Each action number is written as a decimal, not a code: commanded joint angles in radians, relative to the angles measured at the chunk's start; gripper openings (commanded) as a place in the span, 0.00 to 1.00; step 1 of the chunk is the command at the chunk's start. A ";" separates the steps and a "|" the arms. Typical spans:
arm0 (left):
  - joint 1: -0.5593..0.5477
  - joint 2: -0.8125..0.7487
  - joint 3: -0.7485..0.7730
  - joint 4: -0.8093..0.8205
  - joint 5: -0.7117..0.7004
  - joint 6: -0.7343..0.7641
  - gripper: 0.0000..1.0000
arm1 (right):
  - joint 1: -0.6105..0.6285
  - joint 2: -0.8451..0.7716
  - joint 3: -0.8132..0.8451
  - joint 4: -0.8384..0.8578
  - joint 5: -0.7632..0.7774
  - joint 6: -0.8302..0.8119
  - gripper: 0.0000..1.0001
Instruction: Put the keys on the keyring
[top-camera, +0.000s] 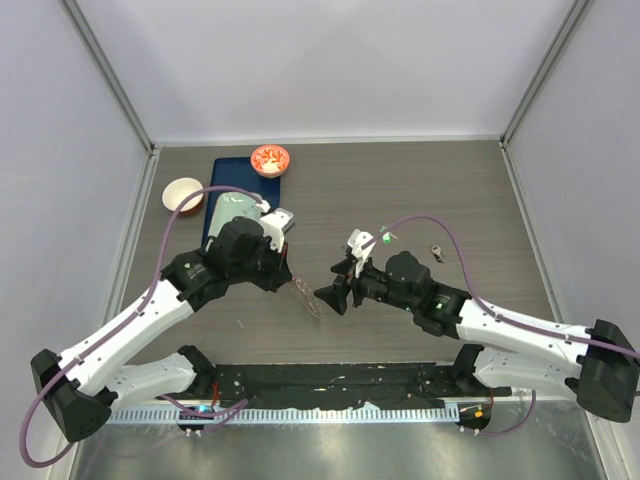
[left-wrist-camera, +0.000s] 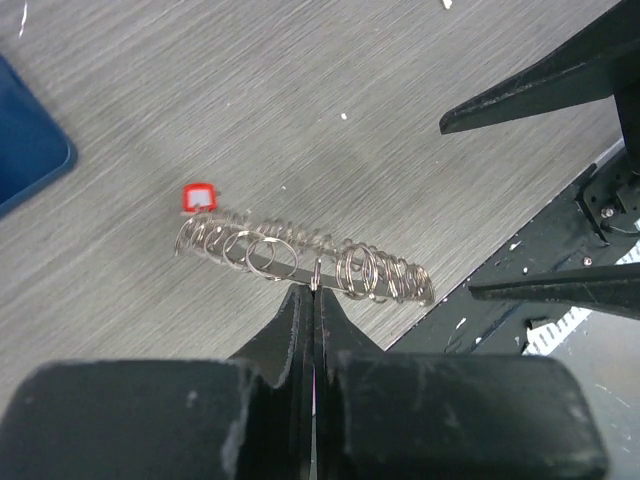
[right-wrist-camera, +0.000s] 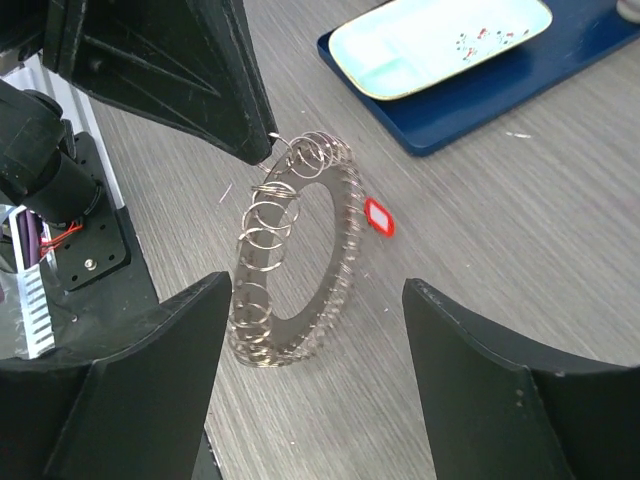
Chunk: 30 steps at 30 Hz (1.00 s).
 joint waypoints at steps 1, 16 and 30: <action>-0.007 0.004 -0.011 0.026 -0.054 -0.097 0.00 | 0.002 0.054 0.027 0.122 0.007 0.079 0.77; -0.028 0.041 -0.066 0.135 -0.034 -0.158 0.00 | 0.009 0.235 0.014 0.251 -0.046 0.090 0.75; -0.027 -0.001 -0.075 0.098 0.001 -0.160 0.00 | 0.009 0.272 0.008 0.216 -0.020 0.021 0.20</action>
